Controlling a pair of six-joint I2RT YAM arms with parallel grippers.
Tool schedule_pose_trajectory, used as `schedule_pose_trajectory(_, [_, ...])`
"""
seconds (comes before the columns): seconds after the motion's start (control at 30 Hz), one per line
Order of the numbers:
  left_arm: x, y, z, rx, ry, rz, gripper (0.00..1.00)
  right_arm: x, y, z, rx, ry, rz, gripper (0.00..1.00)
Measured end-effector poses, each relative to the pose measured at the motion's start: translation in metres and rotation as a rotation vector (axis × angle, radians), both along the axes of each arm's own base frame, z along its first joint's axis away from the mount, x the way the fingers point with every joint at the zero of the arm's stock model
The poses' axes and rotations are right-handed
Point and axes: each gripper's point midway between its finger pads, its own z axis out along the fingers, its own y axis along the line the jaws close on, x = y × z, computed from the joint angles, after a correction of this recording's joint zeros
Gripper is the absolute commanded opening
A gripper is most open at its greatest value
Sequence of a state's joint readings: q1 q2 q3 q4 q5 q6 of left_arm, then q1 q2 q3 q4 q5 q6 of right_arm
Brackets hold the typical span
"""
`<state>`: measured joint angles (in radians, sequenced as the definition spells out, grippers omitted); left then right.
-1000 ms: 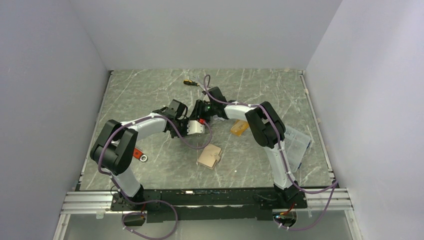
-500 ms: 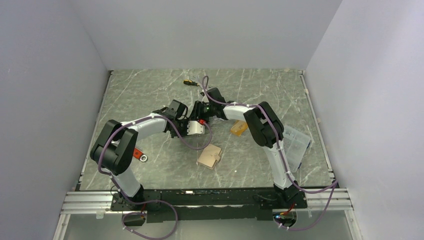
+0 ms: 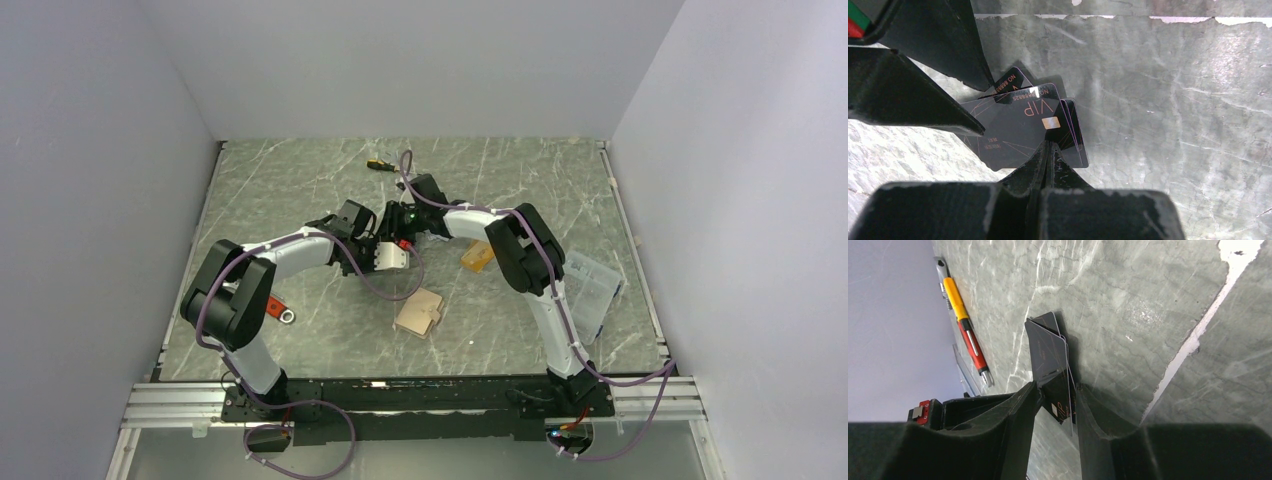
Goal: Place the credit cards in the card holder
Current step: Pick up the credit card from the center of the board.
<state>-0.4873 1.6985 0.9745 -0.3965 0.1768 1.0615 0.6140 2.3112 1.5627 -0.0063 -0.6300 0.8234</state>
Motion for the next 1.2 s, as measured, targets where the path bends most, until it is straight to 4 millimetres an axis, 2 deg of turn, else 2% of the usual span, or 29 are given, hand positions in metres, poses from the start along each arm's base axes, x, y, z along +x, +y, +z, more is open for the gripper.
schedule_pose_trajectory(0.23, [0.0, 0.0, 0.0, 0.001, -0.001, 0.0, 0.0, 0.002, -0.001, 0.001, -0.007, -0.01, 0.004, 0.34])
schedule_pose_trajectory(0.5, [0.001, 0.0, 0.0, 0.005, -0.005, -0.007, 0.0, 0.004, 0.0, 0.005, 0.023, -0.008, 0.007, 0.23])
schedule_pose_trajectory(1.2, [0.002, 0.003, 0.0, 0.024, -0.013, -0.008, 0.0, -0.008, 0.006, 0.006, 0.217, 0.075, 0.049, 0.23])
